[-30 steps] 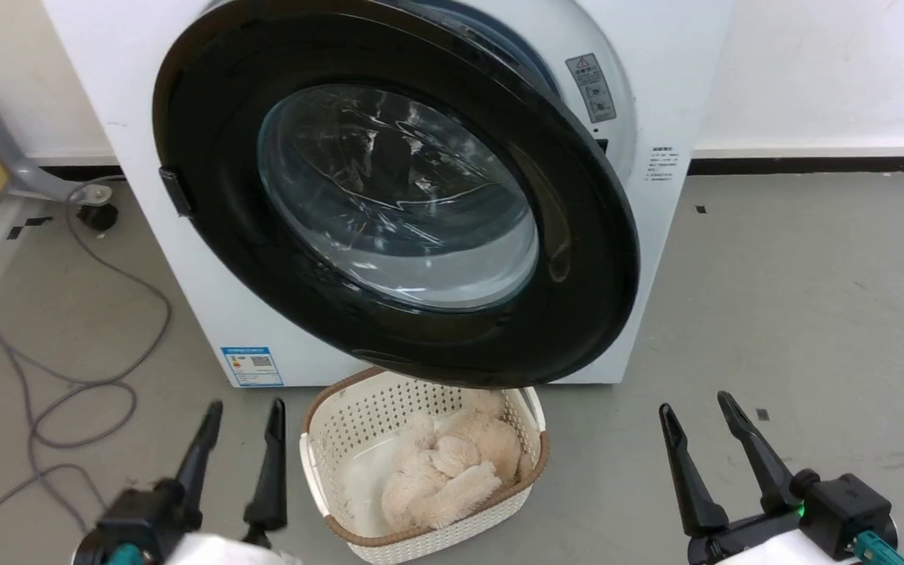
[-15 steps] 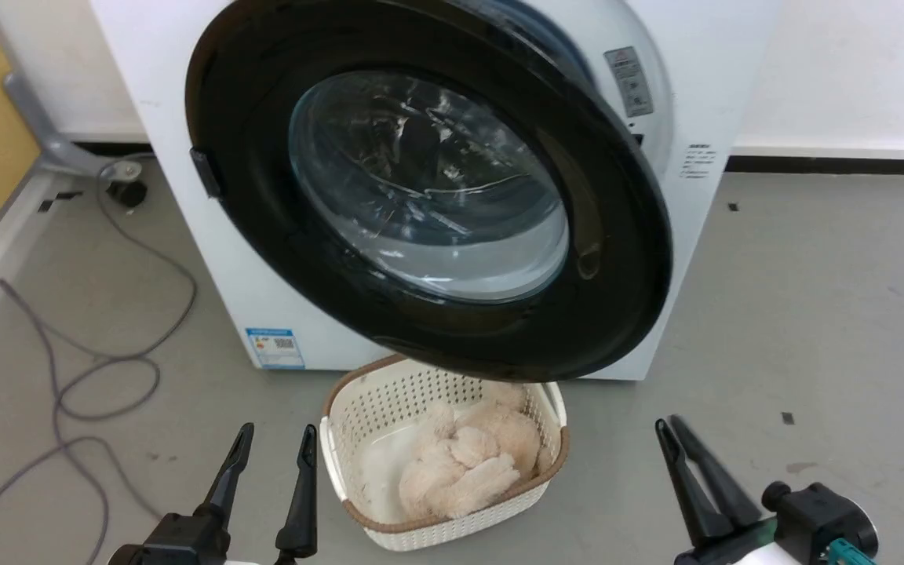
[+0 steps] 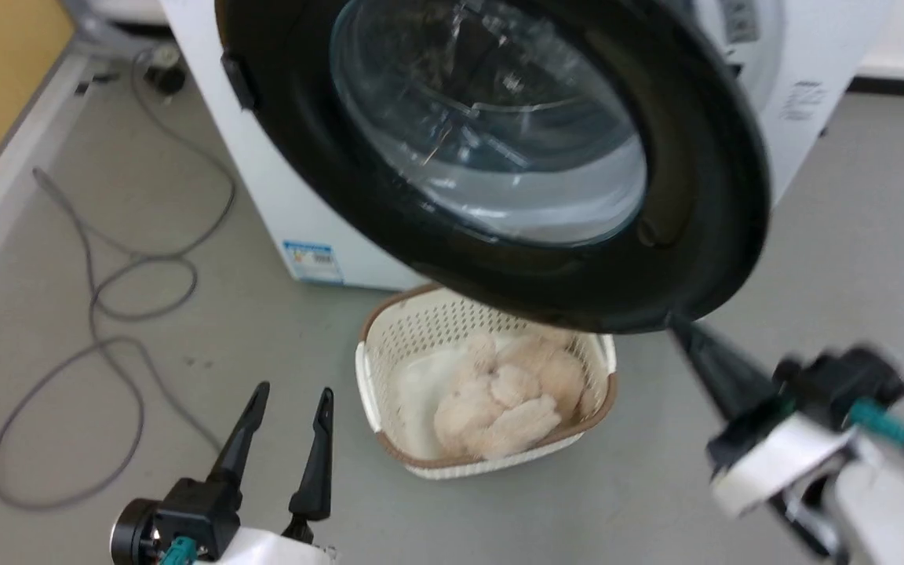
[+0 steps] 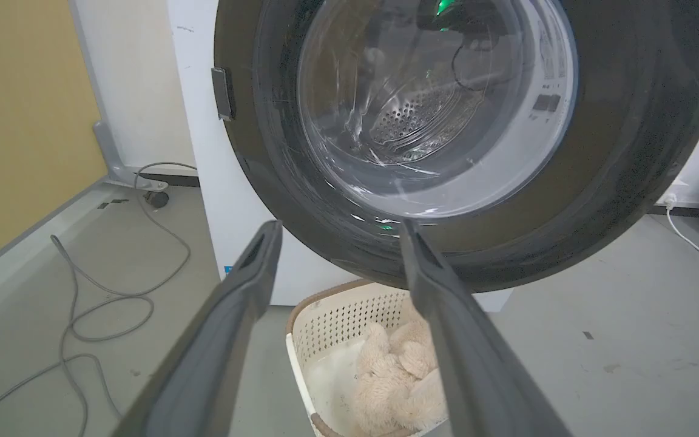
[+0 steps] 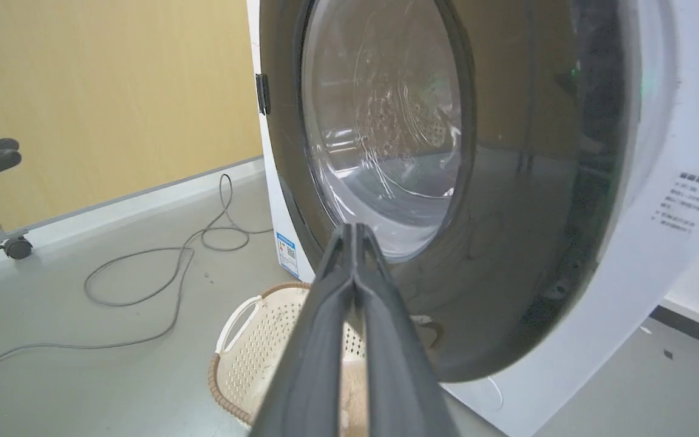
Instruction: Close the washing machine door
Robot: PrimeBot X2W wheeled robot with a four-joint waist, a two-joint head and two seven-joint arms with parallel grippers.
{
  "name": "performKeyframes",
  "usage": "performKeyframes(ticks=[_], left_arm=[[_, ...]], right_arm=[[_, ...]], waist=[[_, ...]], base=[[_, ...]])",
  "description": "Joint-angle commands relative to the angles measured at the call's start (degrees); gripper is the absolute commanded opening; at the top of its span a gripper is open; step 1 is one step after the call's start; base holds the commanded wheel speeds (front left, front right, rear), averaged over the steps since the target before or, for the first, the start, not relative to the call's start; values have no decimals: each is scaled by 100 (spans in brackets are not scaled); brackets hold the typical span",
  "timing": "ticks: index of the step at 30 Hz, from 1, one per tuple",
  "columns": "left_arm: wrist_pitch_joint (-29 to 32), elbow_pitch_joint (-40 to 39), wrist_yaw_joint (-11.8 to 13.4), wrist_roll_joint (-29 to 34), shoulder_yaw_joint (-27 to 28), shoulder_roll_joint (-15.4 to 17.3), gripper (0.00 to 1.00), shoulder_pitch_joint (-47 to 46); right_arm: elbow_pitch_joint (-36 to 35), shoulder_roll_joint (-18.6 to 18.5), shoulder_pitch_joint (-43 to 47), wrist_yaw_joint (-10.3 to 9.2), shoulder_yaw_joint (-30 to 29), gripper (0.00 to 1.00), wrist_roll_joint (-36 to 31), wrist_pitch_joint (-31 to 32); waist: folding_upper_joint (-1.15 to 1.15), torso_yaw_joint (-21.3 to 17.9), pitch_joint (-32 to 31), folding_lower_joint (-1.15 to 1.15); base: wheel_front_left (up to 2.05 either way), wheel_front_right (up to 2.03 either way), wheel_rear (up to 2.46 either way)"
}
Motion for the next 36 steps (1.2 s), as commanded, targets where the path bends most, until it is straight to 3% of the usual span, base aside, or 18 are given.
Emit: performKeyframes(ticks=[1,9,18,36], left_arm=[[-25,-4,-29,41,12,-16,100,-100],[-25,-15,-107,115,-47,-107,100,-344],[-25,-18,-130,182,-97,-161,100,-591],[-25,-5,-57,64,-244,-189,100,-873]], right_arm=[[47,-92,-213,2,11,0,71,20],[643,-649,-1352,2,-179,0,554,194],[1368,-1022,-2303,2,-298,0,833,283],[2933,-1094,-3995,2,-750,0,859,687]], waist=[[0,133,217,0],[0,415,703,0],[0,644,1150,0],[0,865,1538,0]], base=[[0,0,0],[0,0,0],[0,0,0],[0,0,0]])
